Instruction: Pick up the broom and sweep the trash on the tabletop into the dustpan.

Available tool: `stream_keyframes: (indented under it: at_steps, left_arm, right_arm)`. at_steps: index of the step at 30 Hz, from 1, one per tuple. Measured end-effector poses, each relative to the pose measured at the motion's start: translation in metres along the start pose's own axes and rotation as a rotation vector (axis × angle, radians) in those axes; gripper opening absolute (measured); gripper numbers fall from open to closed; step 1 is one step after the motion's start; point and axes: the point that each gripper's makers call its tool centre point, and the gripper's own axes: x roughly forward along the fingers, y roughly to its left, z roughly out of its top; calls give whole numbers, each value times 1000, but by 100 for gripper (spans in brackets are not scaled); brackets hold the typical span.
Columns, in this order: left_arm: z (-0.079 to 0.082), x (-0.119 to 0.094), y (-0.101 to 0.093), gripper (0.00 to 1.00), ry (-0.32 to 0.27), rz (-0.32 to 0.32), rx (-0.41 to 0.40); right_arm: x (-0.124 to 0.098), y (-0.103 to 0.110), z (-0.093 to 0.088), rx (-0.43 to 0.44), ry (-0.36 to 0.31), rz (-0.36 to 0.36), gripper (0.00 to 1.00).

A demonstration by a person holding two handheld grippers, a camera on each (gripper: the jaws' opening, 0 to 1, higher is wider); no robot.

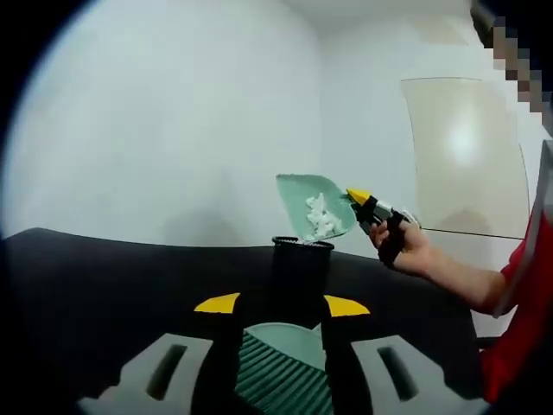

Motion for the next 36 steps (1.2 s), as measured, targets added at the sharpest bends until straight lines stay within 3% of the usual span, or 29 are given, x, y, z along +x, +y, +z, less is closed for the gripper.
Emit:
stream_keyframes:
  at_steps: [6, 13, 31, 36]
  left_arm:
    - [0, 0, 0, 33, 1, -1, 0]
    - [-1, 0, 0, 33, 3, 0, -1]
    - [-1, 0, 0, 33, 2, -1, -3]
    - [-2, 0, 0, 33, 7, -1, -2]
  right_arm:
    - [2, 6, -4, -51, 17, 9, 11]
    - [8, 25, -8, -177, 38, 46, 11]
    - [10, 25, -10, -231, 56, 22, 11]
    - [11, 34, -7, -325, 51, 37, 11]
